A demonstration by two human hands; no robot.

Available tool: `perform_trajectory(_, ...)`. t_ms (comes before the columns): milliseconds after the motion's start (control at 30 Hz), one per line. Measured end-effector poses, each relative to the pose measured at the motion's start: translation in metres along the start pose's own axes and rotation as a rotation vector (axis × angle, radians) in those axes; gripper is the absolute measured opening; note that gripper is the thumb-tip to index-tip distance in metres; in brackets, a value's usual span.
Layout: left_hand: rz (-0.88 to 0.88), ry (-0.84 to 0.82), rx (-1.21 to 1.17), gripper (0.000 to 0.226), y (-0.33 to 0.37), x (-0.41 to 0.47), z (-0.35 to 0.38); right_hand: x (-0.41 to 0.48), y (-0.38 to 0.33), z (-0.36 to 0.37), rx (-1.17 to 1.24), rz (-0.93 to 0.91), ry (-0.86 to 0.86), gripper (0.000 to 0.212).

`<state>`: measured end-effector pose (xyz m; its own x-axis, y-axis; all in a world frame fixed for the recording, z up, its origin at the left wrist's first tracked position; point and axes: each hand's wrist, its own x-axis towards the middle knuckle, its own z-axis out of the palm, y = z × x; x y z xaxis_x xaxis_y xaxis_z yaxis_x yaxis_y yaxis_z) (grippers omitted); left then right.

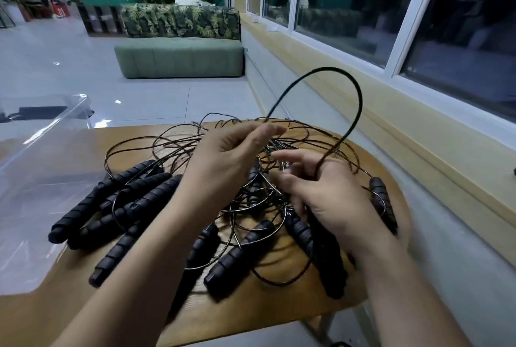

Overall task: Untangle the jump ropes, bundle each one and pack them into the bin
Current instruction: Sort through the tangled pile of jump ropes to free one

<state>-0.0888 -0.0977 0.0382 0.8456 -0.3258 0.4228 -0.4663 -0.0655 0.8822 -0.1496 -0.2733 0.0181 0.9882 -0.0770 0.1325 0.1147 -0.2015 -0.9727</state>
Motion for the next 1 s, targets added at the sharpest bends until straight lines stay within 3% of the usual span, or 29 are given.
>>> perform_trajectory(100,0.015,0.013,0.103,0.024,-0.001,-0.003,0.011,-0.001,-0.006,0.009,-0.193,-0.037,-0.119,0.009)
perform_trajectory(167,0.018,0.029,0.123,0.027,-0.002,-0.003,0.014,-0.002,-0.004,0.014,-0.254,-0.060,-0.145,0.018)
perform_trajectory(300,-0.099,-0.097,-0.169,0.042,-0.011,-0.005,0.020,-0.001,-0.012,0.011,0.090,0.038,-0.122,0.037)
perform_trajectory(400,-0.143,-0.274,-0.272,0.050,-0.024,-0.012,0.028,0.004,-0.016,-0.002,0.400,0.001,-0.070,0.044)
perform_trajectory(500,-0.169,-0.334,-0.144,0.042,-0.032,-0.016,0.032,0.012,-0.017,-0.014,0.659,0.016,-0.005,0.046)
perform_trajectory(633,-0.071,-0.374,0.276,0.014,-0.047,-0.013,0.024,0.024,-0.006,-0.027,0.774,0.084,0.164,0.037)
perform_trajectory(833,-0.077,-0.257,0.557,0.007,-0.052,-0.012,0.003,0.031,0.014,-0.042,0.704,0.154,0.270,0.040)
perform_trajectory(933,-0.037,-0.166,0.532,0.011,-0.046,-0.011,-0.002,0.024,0.018,-0.025,0.476,0.218,0.140,0.050)
perform_trajectory(1000,0.029,-0.103,0.544,0.010,-0.042,-0.011,-0.002,0.019,0.020,-0.007,0.355,0.236,0.051,0.041)
